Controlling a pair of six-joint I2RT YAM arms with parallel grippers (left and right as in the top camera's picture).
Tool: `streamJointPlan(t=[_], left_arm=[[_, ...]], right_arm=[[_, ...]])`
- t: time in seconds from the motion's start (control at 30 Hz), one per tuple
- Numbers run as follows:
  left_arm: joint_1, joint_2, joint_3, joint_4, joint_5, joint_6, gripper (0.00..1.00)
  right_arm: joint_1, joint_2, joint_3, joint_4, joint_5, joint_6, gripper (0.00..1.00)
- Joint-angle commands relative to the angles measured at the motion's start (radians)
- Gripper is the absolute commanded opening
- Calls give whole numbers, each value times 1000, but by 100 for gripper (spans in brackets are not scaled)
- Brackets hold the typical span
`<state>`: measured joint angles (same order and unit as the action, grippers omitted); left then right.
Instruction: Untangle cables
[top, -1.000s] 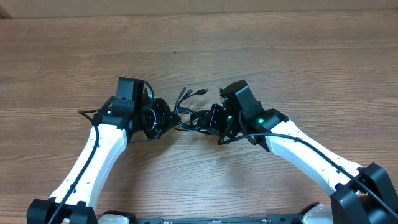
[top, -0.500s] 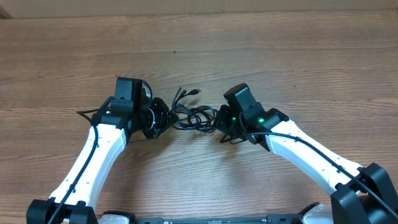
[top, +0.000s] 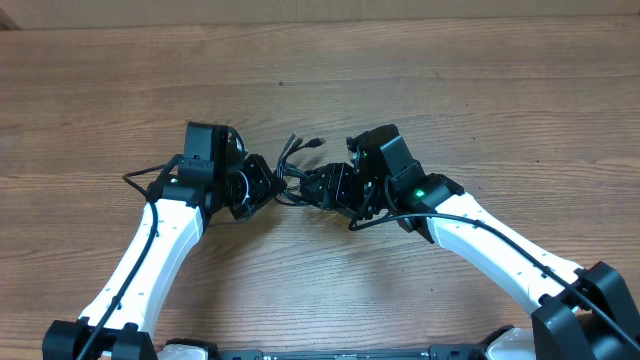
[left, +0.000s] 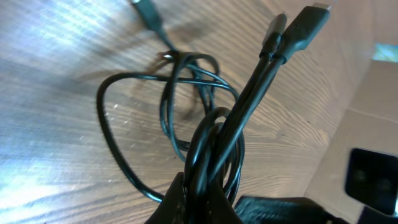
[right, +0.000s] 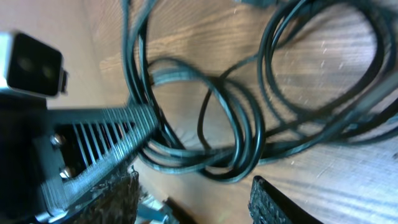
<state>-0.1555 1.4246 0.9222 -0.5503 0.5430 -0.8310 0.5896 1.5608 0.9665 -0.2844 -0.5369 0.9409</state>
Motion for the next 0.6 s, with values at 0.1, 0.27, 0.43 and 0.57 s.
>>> streamJointPlan(t=[0.1, 0.27, 0.43, 0.57], left_arm=[[6, -4, 2, 114, 130, 21, 4], [14, -4, 2, 133, 155, -1, 4], [14, -4, 2, 128, 220, 2, 4], [14, -4, 2, 108, 265, 24, 4]], right_arm=[[-2, -6, 6, 6, -68, 32, 56], [-2, -6, 6, 7, -67, 32, 56], [-2, -6, 6, 23, -37, 32, 56], [-3, -6, 6, 27, -3, 31, 56]])
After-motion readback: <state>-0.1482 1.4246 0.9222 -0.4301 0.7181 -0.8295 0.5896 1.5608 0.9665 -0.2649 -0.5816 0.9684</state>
